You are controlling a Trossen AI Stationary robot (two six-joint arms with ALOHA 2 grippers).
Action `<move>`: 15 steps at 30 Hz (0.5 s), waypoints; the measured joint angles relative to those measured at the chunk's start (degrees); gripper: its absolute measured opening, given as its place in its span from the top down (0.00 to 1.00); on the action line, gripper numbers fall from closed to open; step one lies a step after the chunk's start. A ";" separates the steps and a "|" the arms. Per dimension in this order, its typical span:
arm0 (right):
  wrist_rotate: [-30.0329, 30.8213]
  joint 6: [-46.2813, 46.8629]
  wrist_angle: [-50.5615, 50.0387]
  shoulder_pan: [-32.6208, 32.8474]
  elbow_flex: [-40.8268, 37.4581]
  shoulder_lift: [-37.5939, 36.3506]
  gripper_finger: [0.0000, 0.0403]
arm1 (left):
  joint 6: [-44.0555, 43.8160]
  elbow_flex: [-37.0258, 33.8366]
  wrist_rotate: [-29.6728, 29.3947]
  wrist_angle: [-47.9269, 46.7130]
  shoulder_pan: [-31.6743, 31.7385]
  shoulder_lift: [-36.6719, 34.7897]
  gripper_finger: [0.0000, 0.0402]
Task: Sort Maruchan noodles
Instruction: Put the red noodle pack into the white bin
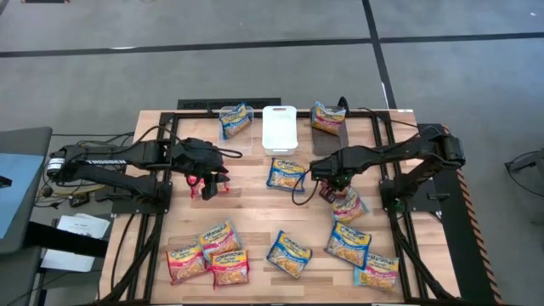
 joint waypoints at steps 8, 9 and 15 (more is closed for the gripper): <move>2.25 0.09 -0.21 1.63 3.96 -0.04 0.99 | -0.04 0.00 -0.12 0.00 0.00 0.00 0.69; 2.73 0.01 -0.18 1.95 4.53 -0.04 0.99 | -0.04 0.00 -0.63 0.00 -0.02 0.02 0.69; 4.35 -0.50 -0.18 3.68 7.53 -0.12 0.99 | 0.36 0.00 -3.33 -0.02 0.22 0.00 0.67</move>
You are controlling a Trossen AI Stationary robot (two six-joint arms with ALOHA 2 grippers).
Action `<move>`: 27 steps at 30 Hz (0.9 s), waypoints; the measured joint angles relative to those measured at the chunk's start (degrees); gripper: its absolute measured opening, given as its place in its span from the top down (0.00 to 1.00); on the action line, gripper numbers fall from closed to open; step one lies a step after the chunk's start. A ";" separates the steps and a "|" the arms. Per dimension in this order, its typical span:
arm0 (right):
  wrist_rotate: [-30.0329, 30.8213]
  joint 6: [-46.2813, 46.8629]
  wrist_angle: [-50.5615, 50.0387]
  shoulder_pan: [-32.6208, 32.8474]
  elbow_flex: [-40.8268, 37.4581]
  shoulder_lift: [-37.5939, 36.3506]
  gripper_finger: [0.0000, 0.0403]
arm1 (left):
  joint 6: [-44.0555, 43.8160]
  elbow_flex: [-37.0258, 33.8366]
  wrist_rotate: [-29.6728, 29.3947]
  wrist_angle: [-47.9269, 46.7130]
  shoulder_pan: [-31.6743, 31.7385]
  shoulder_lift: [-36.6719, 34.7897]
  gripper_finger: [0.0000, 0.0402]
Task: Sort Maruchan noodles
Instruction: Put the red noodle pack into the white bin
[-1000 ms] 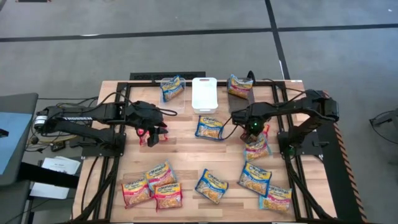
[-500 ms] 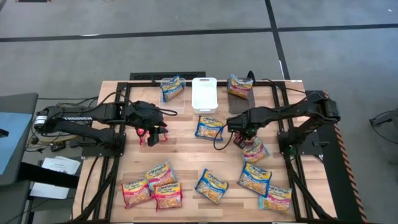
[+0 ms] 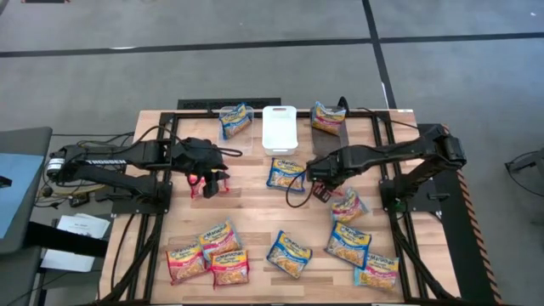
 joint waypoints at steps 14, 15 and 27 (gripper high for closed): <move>2.36 -7.22 4.40 2.62 5.19 -0.01 0.99 | -13.93 0.02 5.59 5.86 14.68 0.02 0.54; 2.86 -7.91 4.81 2.71 5.80 -0.01 1.00 | -15.38 0.02 7.74 7.46 15.68 0.16 0.54; 3.51 -21.19 12.01 1.32 11.27 -0.03 1.00 | -27.98 0.11 17.79 24.71 19.96 4.39 0.54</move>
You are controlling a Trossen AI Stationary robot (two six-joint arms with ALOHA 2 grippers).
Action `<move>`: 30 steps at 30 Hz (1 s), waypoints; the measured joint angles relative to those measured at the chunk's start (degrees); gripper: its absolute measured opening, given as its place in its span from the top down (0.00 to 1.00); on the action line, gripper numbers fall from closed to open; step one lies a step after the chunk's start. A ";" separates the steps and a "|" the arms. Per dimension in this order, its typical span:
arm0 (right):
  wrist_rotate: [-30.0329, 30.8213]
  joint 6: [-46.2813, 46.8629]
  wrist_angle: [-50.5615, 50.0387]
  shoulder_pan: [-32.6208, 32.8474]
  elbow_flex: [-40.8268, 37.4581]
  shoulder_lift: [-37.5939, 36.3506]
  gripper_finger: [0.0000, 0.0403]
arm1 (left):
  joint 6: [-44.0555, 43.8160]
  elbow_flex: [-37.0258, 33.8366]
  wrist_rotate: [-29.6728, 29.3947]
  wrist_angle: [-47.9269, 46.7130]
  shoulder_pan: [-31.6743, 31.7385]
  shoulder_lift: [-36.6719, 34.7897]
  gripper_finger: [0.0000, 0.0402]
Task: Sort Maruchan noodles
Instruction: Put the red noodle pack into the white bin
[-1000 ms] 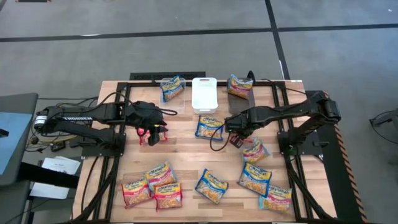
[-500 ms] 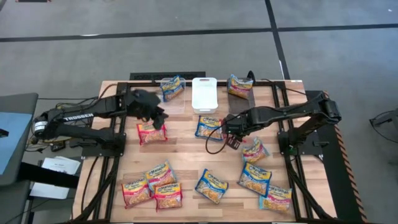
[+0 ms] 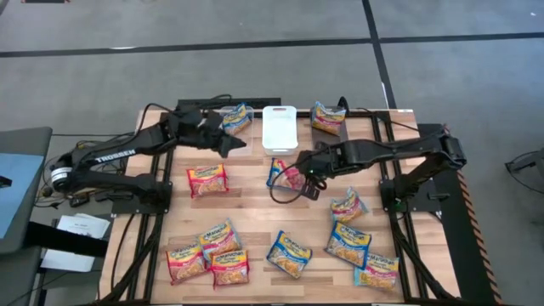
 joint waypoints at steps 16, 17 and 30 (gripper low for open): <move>3.16 -9.04 2.84 -1.55 4.82 -0.02 1.00 | -15.34 -0.07 9.84 13.50 2.57 10.10 0.54; 3.50 -9.01 2.85 -1.50 4.90 -0.02 1.00 | -16.58 -0.07 11.08 14.18 2.56 10.83 0.54; 2.75 -7.29 1.94 -1.52 4.93 -0.02 0.96 | -14.89 -0.07 23.34 16.91 2.24 15.17 0.54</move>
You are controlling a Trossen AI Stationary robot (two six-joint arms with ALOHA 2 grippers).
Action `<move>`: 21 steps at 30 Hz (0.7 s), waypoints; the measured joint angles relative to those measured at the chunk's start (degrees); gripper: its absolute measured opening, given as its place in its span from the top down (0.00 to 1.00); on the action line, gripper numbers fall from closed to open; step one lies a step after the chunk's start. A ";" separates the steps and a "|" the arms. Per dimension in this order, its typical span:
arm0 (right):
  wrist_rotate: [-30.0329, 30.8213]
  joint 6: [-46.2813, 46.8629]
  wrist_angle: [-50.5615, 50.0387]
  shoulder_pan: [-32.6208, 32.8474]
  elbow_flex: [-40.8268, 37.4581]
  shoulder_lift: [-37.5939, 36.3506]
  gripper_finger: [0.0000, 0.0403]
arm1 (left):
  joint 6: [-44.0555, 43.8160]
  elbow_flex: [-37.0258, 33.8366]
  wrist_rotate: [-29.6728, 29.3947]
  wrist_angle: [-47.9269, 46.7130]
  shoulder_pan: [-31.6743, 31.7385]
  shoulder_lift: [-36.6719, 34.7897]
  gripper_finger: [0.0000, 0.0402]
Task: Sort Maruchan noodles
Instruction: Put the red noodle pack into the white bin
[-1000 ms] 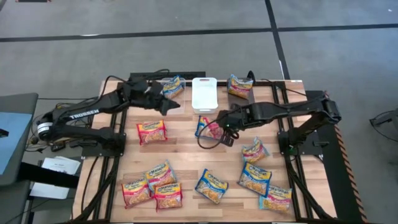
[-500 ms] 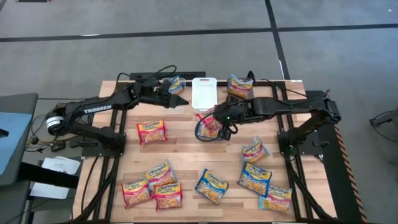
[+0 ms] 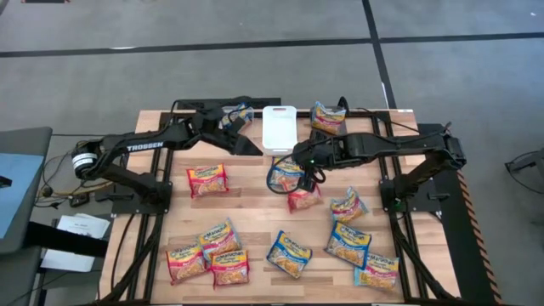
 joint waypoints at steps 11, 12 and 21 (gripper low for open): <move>-3.61 2.17 -5.48 0.42 0.00 0.59 0.68 | 5.27 -0.02 1.24 -0.25 -0.04 -5.76 0.54; -3.77 2.67 -6.51 0.67 -0.03 0.68 0.64 | 5.52 0.00 1.40 -0.32 -0.04 -6.33 0.54; -8.74 10.69 -7.00 3.36 -4.84 0.55 0.41 | 7.40 -0.02 1.85 -1.31 -0.04 -9.94 0.54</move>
